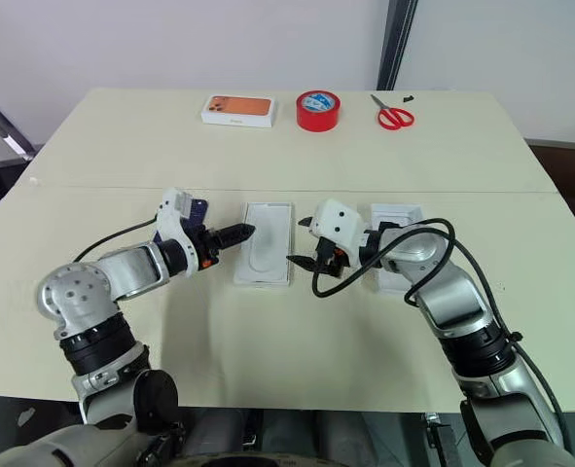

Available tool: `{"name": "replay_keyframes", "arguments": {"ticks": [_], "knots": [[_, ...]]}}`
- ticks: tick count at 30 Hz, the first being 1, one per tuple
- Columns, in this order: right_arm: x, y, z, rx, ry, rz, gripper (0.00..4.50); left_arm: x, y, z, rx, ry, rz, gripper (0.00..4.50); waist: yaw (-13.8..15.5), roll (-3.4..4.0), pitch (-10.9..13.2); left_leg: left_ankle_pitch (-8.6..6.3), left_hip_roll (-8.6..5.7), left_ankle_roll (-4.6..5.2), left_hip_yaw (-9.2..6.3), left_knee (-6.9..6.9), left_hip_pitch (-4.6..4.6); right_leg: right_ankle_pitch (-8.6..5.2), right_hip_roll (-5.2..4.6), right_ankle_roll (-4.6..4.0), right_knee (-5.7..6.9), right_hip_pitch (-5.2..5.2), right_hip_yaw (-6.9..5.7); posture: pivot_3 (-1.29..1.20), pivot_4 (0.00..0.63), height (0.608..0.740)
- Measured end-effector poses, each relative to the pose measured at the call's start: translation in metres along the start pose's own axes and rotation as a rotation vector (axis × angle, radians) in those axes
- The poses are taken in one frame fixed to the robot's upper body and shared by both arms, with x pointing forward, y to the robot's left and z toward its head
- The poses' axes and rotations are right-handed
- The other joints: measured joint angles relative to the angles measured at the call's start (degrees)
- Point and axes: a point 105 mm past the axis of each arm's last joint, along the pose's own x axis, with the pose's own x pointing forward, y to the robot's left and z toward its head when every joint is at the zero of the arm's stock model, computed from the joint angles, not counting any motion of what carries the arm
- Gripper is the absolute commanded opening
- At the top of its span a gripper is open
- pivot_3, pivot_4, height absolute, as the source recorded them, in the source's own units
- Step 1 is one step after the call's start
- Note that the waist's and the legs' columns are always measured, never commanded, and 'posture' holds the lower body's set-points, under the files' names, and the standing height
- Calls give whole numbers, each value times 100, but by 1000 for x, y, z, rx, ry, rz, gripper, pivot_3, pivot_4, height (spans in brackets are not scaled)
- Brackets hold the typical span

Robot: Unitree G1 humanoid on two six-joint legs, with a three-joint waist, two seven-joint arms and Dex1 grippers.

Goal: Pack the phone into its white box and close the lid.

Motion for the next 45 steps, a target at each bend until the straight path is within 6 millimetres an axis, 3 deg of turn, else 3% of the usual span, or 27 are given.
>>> {"name": "replay_keyframes", "arguments": {"ticks": [5,6,10,15,18,23,26,30,37,40,44,45], "knots": [[15,-8,10,37,5,-39,301,-24,16,24,144,-91,60,3855,-27,1,0,7,1,-13,1,-4,2,0,2,-1,4,-6,4,0,150,740],[20,-8,11,38,13,-41,76,-32,24,25,215,-90,100,3855,-47,1,0,18,1,-33,4,-10,5,-1,2,-1,4,-8,9,0,150,740],[45,-6,11,24,49,-55,76,-46,43,11,418,-52,137,3855,-25,2,0,25,-1,-44,7,-15,5,-1,-5,-4,2,-10,10,0,150,740],[67,-8,8,-50,115,-78,76,-55,50,-6,616,-19,86,3855,19,2,0,4,-1,-8,3,-16,-9,-1,-16,-6,-20,-11,3,0,150,740],[71,-4,5,-79,126,-53,76,-59,53,-10,693,-13,79,3855,17,2,0,2,-2,-3,3,-16,-21,0,-20,-6,-30,-19,0,0,150,740],[66,23,16,-94,47,105,76,-62,60,-16,729,-10,80,3855,10,2,0,-3,-1,5,0,-16,-24,0,-19,-5,-28,-19,-3,0,150,740],[50,38,10,-77,50,211,941,-67,63,-21,756,15,75,3855,16,2,0,-5,-1,8,-1,-15,-24,0,-22,-5,-29,-17,-4,0,150,740],[36,41,4,-58,63,229,2867,-69,61,-23,779,18,45,3855,-4,2,0,-5,1,9,-2,-16,-22,1,-20,-8,-28,-17,-6,0,150,740],[32,60,-24,-47,142,249,2867,-71,57,-24,828,11,16,3855,0,2,0,-5,2,10,-2,-16,-21,2,-20,-8,-28,-16,-6,0,150,740],[32,60,-27,-52,150,232,1960,-71,57,-25,832,12,17,3855,4,2,0,-5,1,10,-2,-16,-21,2,-20,-8,-29,-15,-6,0,150,740],[31,63,-27,-65,145,219,47,-71,58,-25,832,14,18,3855,13,2,0,-5,2,10,-2,-16,-21,2,-20,-8,-29,-13,-7,0,150,740],[30,64,-27,-68,142,220,47,-71,58,-25,832,14,18,3855,11,2,0,-5,1,10,-2,-16,-21,2,-20,-8,-30,-13,-8,0,150,740]]}}
